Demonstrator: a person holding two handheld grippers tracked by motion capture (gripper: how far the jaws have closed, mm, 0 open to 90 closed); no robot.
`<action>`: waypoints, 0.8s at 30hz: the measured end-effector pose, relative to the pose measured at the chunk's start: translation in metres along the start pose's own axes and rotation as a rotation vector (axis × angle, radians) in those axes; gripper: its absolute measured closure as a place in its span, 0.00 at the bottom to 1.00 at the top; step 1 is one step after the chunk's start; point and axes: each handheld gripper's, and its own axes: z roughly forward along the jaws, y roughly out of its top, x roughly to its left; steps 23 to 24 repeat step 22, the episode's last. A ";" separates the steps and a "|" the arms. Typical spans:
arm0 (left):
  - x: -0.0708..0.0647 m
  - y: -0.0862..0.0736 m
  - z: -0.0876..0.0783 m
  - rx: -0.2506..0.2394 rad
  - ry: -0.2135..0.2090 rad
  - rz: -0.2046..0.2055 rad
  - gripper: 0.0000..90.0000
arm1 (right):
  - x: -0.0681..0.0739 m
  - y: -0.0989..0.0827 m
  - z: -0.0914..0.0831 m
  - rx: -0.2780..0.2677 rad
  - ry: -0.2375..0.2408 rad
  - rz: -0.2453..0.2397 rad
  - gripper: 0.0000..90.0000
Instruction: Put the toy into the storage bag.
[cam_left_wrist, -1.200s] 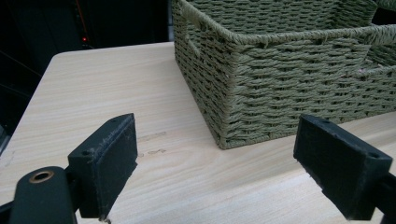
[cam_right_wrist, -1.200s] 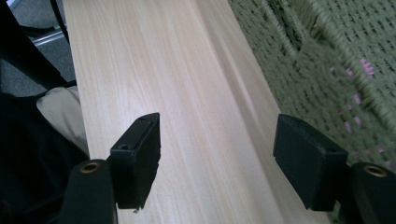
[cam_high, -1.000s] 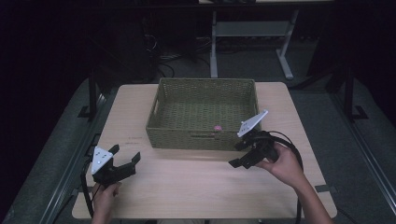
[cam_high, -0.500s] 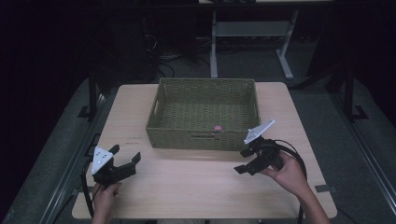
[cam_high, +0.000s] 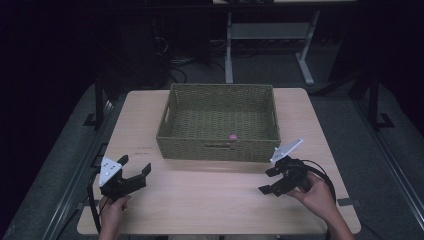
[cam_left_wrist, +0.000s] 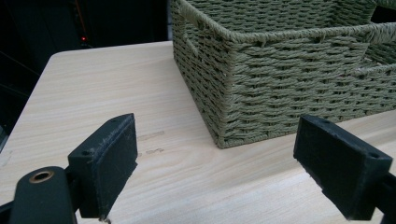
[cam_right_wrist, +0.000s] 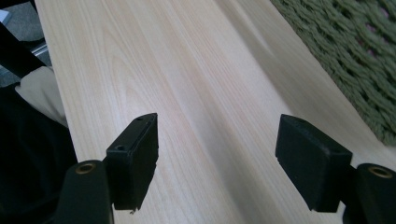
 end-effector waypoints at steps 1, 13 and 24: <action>0.000 0.000 0.000 -0.001 0.000 0.002 0.14 | 0.000 -0.002 0.000 -0.002 -0.003 0.004 0.33; 0.000 0.000 0.000 0.001 0.001 0.000 0.14 | 0.003 -0.023 0.000 -0.004 0.000 0.030 0.33; -0.001 0.000 0.002 0.001 -0.001 0.001 0.14 | 0.009 -0.037 0.000 -0.021 -0.027 0.048 0.33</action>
